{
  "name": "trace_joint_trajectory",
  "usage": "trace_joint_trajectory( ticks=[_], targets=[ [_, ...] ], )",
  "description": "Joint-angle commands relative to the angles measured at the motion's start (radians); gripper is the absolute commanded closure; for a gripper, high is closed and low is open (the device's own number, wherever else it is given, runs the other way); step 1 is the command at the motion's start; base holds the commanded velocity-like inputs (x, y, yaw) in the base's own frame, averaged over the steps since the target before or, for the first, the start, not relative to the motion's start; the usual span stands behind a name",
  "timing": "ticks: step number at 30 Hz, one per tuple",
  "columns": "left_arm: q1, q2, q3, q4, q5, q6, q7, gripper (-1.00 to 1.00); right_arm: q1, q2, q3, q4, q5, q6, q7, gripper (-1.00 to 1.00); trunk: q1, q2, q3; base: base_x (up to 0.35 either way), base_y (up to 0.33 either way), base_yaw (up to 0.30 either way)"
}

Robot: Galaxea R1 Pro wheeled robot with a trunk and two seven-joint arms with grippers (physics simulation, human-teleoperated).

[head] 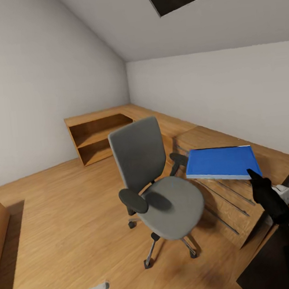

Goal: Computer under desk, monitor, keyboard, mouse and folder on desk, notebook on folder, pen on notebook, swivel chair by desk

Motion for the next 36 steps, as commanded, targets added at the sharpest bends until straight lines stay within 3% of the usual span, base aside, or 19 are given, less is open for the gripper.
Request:
trace_joint_trajectory(
  ticks=[1, 4, 8, 11, 12, 16, 21, 27, 36],
  targets=[
    [-0.001, -0.002, -0.007, 0.010, 0.010, -0.011, -0.019, -1.00, -0.002, 0.000, 0.000, -0.004, -0.019, -0.027, -0.017, 1.00, -0.004, 0.007, 0.002, 0.000, 0.000, 0.000],
    [-0.001, -0.006, -0.009, 0.027, 0.011, -0.024, -0.052, -1.00, -0.004, 0.001, 0.001, -0.004, -0.030, -0.081, -0.031, 1.00, -0.016, 0.028, 0.012, 0.000, 0.000, 0.000],
    [-0.001, -0.014, -0.010, 0.086, 0.010, -0.048, -0.071, -1.00, -0.003, 0.002, 0.001, -0.004, -0.033, -0.095, -0.036, 1.00, -0.031, 0.056, 0.024, 0.000, 0.000, 0.000],
    [-0.001, -0.029, -0.010, 0.140, 0.010, -0.079, -0.103, -1.00, -0.001, 0.003, 0.002, -0.006, -0.037, -0.065, -0.029, 1.00, -0.042, 0.077, 0.034, 0.000, 0.000, 0.000],
    [-0.001, -0.040, -0.010, 0.177, 0.010, -0.107, -0.134, -1.00, 0.000, 0.004, 0.001, -0.007, -0.038, -0.014, -0.012, 1.00, -0.046, 0.084, 0.037, 0.000, 0.000, 0.000],
    [-0.001, -0.053, -0.011, 0.206, 0.010, -0.126, -0.162, -1.00, 0.003, 0.004, 0.001, -0.008, -0.038, 0.052, 0.016, 1.00, -0.054, 0.098, 0.043, 0.000, 0.000, 0.000],
    [-0.001, -0.056, -0.012, 0.226, 0.010, -0.124, -0.166, -1.00, 0.005, 0.002, -0.001, -0.008, -0.034, 0.059, 0.018, 1.00, -0.073, 0.133, 0.059, 0.000, 0.000, 0.000],
    [-0.001, -0.092, -0.012, 0.283, 0.007, -0.124, -0.177, -1.00, 0.005, 0.002, -0.002, -0.008, -0.033, 0.059, 0.015, 1.00, -0.096, 0.175, 0.078, 0.000, 0.000, -0.061],
    [-0.001, -0.099, -0.012, 0.299, 0.006, -0.130, -0.180, -1.00, 0.005, -0.002, -0.002, -0.007, -0.028, 0.058, 0.005, 1.00, -0.096, 0.175, 0.078, 0.000, 0.000, -0.256]
  ],
)
